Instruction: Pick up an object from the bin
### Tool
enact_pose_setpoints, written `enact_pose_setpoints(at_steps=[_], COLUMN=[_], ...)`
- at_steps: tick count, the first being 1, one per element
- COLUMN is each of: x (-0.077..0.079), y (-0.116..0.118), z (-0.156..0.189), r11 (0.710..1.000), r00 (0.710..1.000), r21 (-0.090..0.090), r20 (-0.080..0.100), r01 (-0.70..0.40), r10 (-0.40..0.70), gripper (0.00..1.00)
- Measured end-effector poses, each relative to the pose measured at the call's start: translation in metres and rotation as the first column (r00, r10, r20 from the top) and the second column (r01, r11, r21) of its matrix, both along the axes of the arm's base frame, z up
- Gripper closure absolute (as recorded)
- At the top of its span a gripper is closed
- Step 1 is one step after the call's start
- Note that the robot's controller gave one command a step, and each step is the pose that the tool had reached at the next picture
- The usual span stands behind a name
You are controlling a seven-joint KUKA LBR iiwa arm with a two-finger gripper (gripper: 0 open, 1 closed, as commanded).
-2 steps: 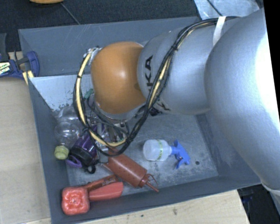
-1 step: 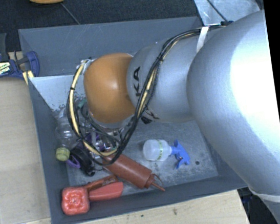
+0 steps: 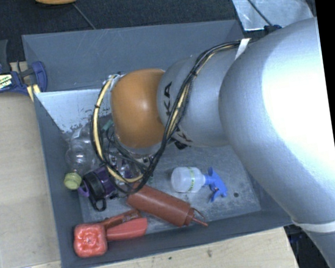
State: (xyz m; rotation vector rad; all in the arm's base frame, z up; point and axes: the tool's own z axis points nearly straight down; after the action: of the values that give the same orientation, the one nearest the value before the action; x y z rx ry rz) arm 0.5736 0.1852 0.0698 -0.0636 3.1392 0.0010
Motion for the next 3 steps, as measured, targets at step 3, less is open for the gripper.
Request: enact_pose_setpoints(at_steps=[3], x=[-0.001], y=[-0.012], z=[0.12], r11=[0.999], r00=[0.999], r21=[-0.001], r20=[-0.002], r01=[0.047], r10=[-0.047], gripper=[1.0])
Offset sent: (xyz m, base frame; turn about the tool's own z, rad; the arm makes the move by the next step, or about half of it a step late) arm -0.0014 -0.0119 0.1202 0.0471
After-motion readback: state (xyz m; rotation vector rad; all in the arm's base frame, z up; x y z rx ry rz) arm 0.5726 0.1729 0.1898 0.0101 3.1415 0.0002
